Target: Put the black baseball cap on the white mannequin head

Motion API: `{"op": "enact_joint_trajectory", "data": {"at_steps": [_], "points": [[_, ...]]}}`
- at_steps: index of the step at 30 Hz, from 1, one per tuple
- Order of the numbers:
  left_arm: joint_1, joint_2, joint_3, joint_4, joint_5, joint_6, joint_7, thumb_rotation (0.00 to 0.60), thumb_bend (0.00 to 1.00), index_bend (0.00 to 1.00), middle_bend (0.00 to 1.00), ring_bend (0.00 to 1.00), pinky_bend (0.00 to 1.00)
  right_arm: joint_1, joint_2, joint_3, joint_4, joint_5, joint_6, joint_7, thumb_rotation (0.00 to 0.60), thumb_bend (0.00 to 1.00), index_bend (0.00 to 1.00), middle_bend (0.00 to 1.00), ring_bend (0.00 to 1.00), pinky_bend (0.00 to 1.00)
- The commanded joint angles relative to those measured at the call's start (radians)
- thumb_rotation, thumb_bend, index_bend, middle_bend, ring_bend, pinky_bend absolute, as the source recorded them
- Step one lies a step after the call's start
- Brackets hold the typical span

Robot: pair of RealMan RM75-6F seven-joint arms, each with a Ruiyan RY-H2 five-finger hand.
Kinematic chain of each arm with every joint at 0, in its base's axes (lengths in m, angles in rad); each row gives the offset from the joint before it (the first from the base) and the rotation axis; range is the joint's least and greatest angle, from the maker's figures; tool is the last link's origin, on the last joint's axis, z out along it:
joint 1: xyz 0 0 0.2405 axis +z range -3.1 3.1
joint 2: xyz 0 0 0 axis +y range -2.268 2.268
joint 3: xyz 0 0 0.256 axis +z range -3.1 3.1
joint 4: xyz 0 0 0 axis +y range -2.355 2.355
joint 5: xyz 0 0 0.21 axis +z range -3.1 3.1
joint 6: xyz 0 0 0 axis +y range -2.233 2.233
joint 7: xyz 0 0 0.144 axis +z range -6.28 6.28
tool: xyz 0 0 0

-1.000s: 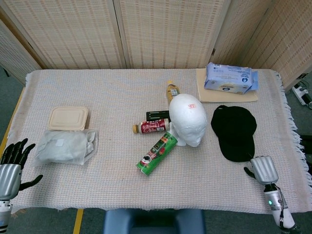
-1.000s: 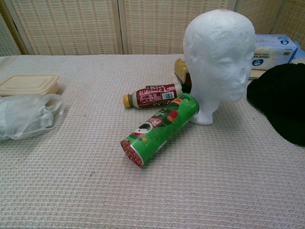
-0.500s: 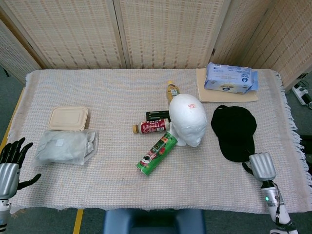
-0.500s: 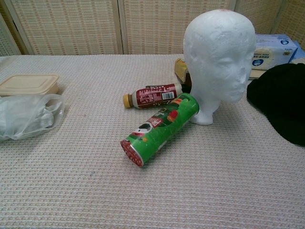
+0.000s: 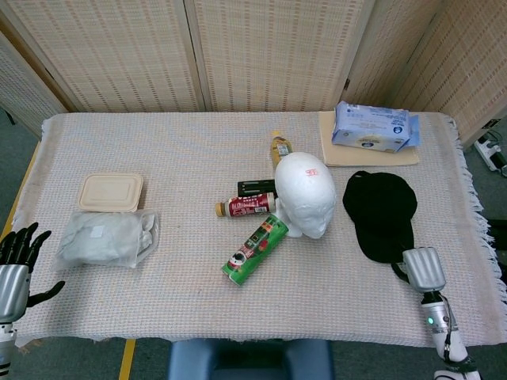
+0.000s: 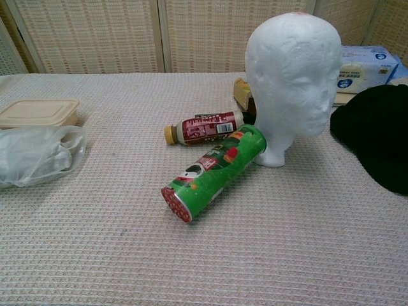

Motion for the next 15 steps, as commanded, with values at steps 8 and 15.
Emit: {"op": "enact_joint_trajectory", "data": {"at_steps": [8,15], "points": [[0.0,0.008,-0.002,-0.005,-0.012,-0.01,-0.004,0.6,0.15,0.16,0.06,0.0,0.1,0.019,-0.013,0.005,0.008,0.008,-0.025,-0.012,0.6,0.24,0.46,1.0,1.0,1.0],[0.003,0.004,-0.007,-0.003,-0.011,0.005,0.001,0.6,0.15,0.17,0.06,0.0,0.1,0.031,-0.019,0.018,0.006,0.022,-0.017,0.0,0.6,0.26,0.46,1.0,1.0,1.0]]}}
